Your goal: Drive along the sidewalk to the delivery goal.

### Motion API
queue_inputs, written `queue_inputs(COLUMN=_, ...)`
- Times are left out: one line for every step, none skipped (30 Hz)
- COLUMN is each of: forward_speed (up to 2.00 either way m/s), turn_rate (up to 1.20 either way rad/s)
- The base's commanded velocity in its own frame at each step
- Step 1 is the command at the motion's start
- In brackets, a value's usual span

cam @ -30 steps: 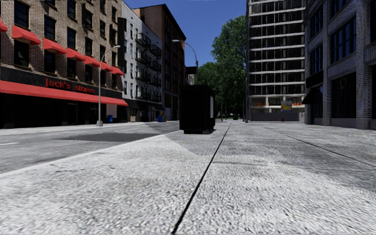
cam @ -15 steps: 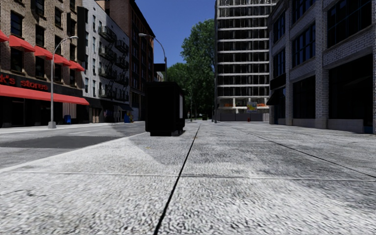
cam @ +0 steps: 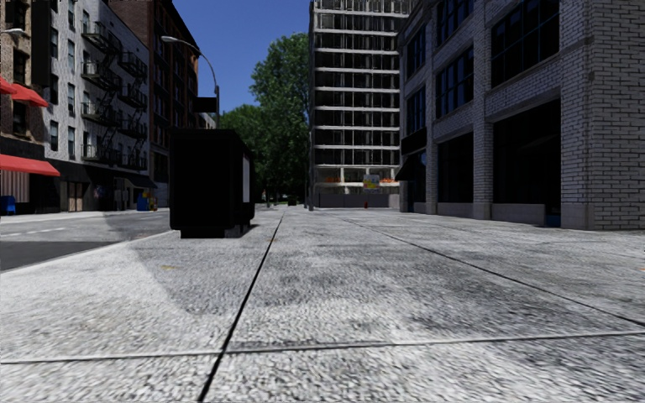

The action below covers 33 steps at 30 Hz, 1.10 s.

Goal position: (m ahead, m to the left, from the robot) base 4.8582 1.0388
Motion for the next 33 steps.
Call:
queue_inputs(forward_speed=1.54, turn_rate=0.00)
queue_inputs(forward_speed=1.54, turn_rate=0.00)
queue_inputs(forward_speed=1.54, turn_rate=0.00)
queue_inputs(forward_speed=1.54, turn_rate=0.00)
queue_inputs(forward_speed=1.54, turn_rate=0.00)
queue_inputs(forward_speed=1.54, turn_rate=0.00)
queue_inputs(forward_speed=1.54, turn_rate=0.00)
queue_inputs(forward_speed=1.54, turn_rate=0.00)
queue_inputs(forward_speed=1.54, turn_rate=0.00)
queue_inputs(forward_speed=1.54, turn_rate=0.00)
queue_inputs(forward_speed=1.54, turn_rate=0.04)
queue_inputs(forward_speed=1.54, turn_rate=0.17)
queue_inputs(forward_speed=1.54, turn_rate=0.25)
queue_inputs(forward_speed=1.54, turn_rate=0.25)
queue_inputs(forward_speed=1.54, turn_rate=0.36)
queue_inputs(forward_speed=1.54, turn_rate=0.43)
queue_inputs(forward_speed=1.54, turn_rate=0.45)
queue_inputs(forward_speed=1.54, turn_rate=0.45)
queue_inputs(forward_speed=1.54, turn_rate=0.46)
queue_inputs(forward_speed=1.54, turn_rate=0.46)
queue_inputs(forward_speed=1.54, turn_rate=0.46)
queue_inputs(forward_speed=1.54, turn_rate=0.46)
queue_inputs(forward_speed=1.54, turn_rate=0.46)
queue_inputs(forward_speed=1.55, turn_rate=0.46)
queue_inputs(forward_speed=1.55, turn_rate=0.46)
queue_inputs(forward_speed=1.55, turn_rate=0.41)
queue_inputs(forward_speed=1.57, turn_rate=0.00)
queue_inputs(forward_speed=1.57, turn_rate=0.00)
queue_inputs(forward_speed=1.57, turn_rate=0.00)
queue_inputs(forward_speed=1.58, turn_rate=0.00)
queue_inputs(forward_speed=1.58, turn_rate=0.00)
queue_inputs(forward_speed=1.58, turn_rate=0.00)
queue_inputs(forward_speed=1.58, turn_rate=0.00)
